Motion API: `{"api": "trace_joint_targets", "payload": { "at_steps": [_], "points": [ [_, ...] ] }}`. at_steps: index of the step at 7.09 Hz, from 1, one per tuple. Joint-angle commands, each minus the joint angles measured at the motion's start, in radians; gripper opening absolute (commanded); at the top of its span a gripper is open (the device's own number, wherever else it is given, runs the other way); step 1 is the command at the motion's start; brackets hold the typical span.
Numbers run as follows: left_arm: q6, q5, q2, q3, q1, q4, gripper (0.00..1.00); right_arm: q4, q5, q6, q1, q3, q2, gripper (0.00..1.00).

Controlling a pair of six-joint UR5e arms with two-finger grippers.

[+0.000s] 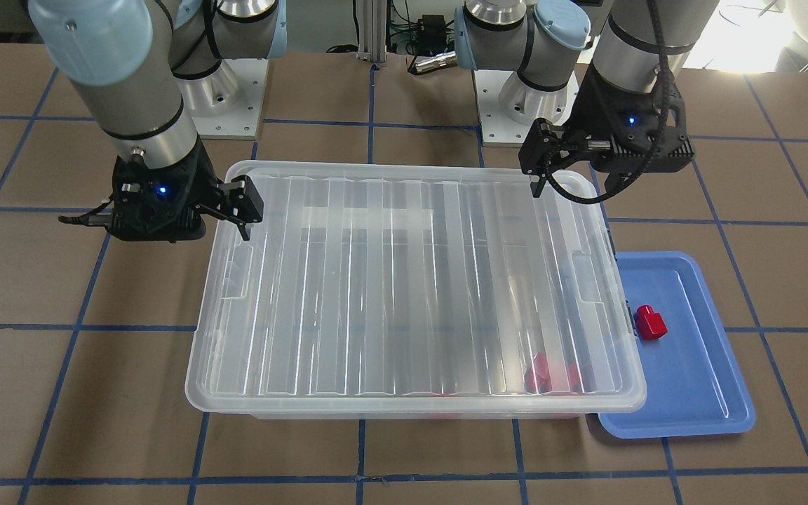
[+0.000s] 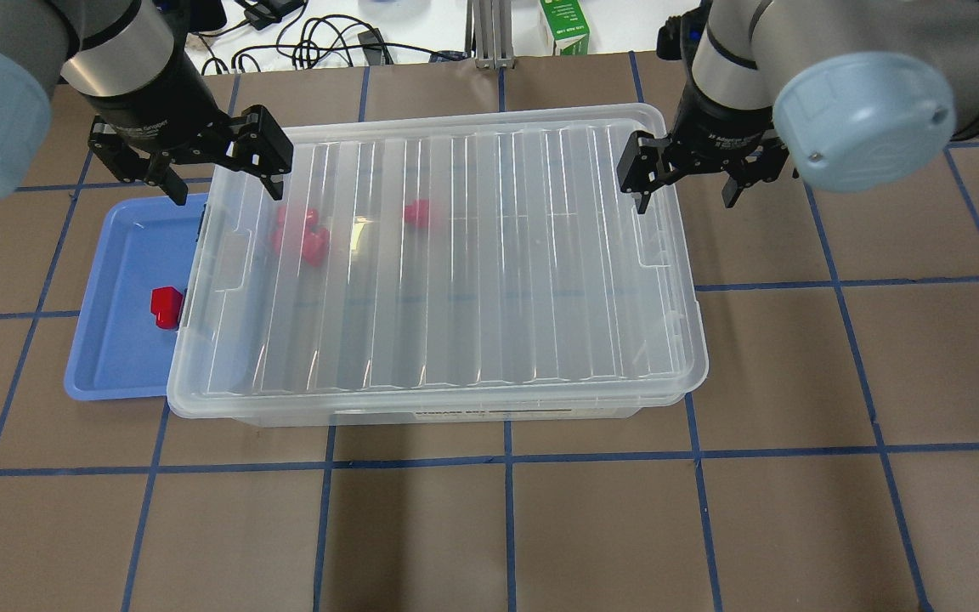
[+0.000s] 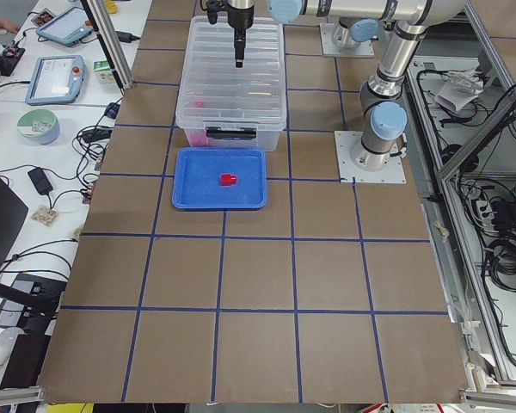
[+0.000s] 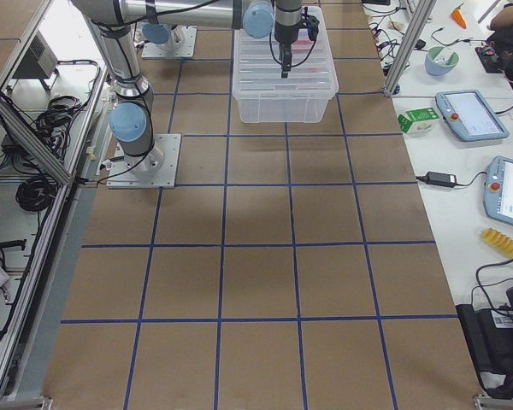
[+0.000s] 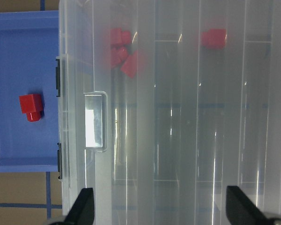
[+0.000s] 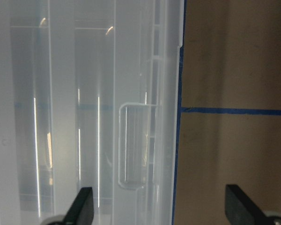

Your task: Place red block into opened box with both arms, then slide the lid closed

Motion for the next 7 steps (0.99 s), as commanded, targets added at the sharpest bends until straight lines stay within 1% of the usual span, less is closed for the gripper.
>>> {"api": "trace_joint_targets", "payload": {
  "at_steps": [1, 2, 3, 4, 5, 7],
  "points": [
    [0.095, -0.034, -0.014, 0.000, 0.128, 0.001, 1.00, -0.152, -0.001, -0.015, -0.023, 0.116, 0.017, 1.00],
    [0.163, -0.061, -0.023, -0.012, 0.232, 0.010, 1.00, -0.175, -0.004, -0.030, -0.049, 0.127, 0.016, 1.00],
    [0.258, -0.060, -0.035, -0.040, 0.320, 0.013, 1.00, -0.173, -0.004, -0.059, -0.083, 0.130, 0.016, 1.00],
    [0.356, -0.059, -0.052, -0.073, 0.386, 0.067, 1.00, -0.170, -0.040, -0.097, -0.100, 0.131, 0.018, 1.00],
    [0.374, -0.059, -0.084, -0.119, 0.418, 0.151, 1.00, -0.171, -0.106, -0.123, -0.105, 0.130, 0.018, 1.00],
    [0.436, -0.060, -0.132, -0.230, 0.486, 0.289, 1.00, -0.180, -0.180, -0.166, -0.109, 0.130, 0.018, 1.00]
  ]
}}
